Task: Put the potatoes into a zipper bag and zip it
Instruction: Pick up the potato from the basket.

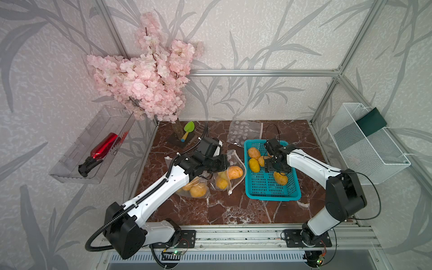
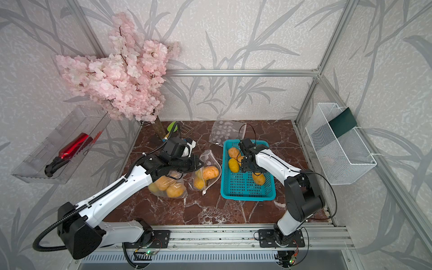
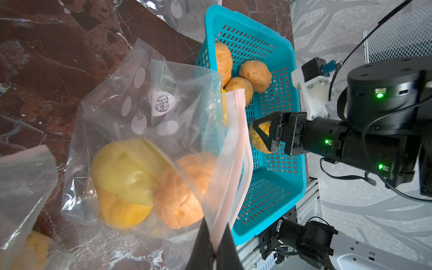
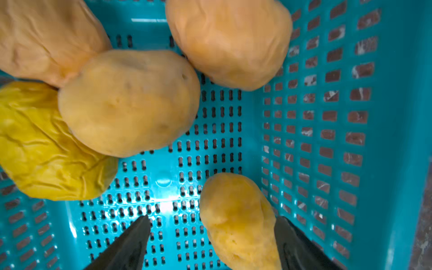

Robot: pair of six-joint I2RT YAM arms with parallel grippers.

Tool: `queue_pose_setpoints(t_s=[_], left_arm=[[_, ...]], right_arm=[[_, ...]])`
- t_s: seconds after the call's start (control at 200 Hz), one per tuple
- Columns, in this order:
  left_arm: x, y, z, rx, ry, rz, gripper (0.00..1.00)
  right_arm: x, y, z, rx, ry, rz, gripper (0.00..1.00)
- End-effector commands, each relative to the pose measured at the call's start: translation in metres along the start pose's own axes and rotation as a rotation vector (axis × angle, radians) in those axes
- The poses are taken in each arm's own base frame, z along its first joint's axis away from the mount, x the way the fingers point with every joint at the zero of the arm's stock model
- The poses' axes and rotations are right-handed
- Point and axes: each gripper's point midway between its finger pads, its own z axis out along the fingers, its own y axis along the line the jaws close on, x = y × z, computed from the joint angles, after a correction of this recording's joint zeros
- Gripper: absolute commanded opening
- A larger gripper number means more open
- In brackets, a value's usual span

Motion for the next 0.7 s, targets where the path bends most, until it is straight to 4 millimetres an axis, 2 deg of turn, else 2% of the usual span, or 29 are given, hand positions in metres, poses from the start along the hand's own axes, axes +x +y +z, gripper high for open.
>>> queue_pose_setpoints(t_s=[0.0,0.13,0.195,0.47,0.6,0.62,0.695], left_arm=[[-0.006,-0.001,-0.012,0.001,-0.052,0.018,0.0],[-0.009,0.001,-0.017,-0.018,-0.071,0.027,0.0],[-0.009,0.001,-0.019,-0.02,-0.078,0.028,0.0],[-0.009,0.0,-0.02,-0.018,-0.078,0.029,0.0],[-0.009,-0.001,-0.02,-0.015,-0.077,0.031,0.0],[-0.009,-0.001,-0.02,-0.015,-0.077,0.032,0.0],[-0.009,-0.001,-0.021,-0.013,-0.079,0.032,0.0]], right_arm=[[0.006,-0.006,-0.005,0.003,0.004,0.009,0.86],[0.007,-0.022,-0.01,0.077,-0.015,-0.015,0.89],[0.009,-0.025,-0.006,0.09,-0.015,-0.019,0.9],[0.025,-0.003,0.026,0.033,0.113,-0.064,0.9],[0.026,0.003,0.028,-0.002,0.126,-0.061,0.86],[0.03,0.003,0.034,0.008,0.149,-0.066,0.85],[0.032,0.004,0.036,0.004,0.16,-0.066,0.84]])
